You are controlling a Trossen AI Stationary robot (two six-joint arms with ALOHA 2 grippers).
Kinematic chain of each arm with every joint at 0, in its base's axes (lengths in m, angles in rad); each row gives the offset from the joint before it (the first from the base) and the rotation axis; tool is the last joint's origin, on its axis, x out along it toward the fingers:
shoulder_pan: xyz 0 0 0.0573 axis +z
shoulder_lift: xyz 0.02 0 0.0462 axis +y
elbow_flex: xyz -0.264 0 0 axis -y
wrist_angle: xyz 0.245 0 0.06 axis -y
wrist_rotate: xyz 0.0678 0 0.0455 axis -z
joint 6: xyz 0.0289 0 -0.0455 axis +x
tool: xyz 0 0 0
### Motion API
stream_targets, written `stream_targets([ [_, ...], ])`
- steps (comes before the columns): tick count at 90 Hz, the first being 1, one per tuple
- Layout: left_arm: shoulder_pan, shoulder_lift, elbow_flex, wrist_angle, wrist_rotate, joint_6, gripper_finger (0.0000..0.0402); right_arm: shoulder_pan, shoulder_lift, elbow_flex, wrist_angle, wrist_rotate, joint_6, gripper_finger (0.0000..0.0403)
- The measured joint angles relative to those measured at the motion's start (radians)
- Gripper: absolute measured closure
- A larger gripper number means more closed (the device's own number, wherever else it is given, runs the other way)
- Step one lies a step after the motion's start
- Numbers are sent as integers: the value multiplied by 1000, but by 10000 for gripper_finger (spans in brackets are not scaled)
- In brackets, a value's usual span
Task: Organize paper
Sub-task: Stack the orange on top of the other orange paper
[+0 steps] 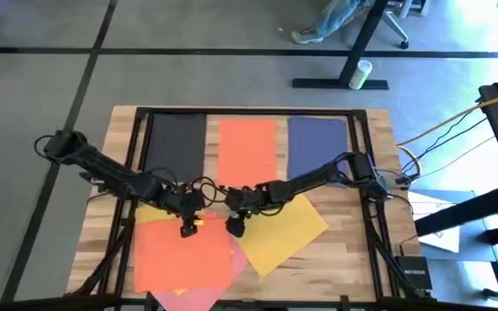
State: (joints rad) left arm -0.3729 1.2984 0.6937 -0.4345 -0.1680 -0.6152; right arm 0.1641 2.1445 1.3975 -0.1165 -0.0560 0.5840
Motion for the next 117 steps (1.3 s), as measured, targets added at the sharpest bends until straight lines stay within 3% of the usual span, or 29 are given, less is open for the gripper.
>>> stream_targets([
  [41,1,0,0,0,-11,2,210,-1,50,6,60,-31,29,180],
  [91,1,0,0,0,-26,2,210,39,52,5,64,-35,58,275],
  [117,13,0,0,0,-29,16,210,31,54,3,59,-41,37,394],
])
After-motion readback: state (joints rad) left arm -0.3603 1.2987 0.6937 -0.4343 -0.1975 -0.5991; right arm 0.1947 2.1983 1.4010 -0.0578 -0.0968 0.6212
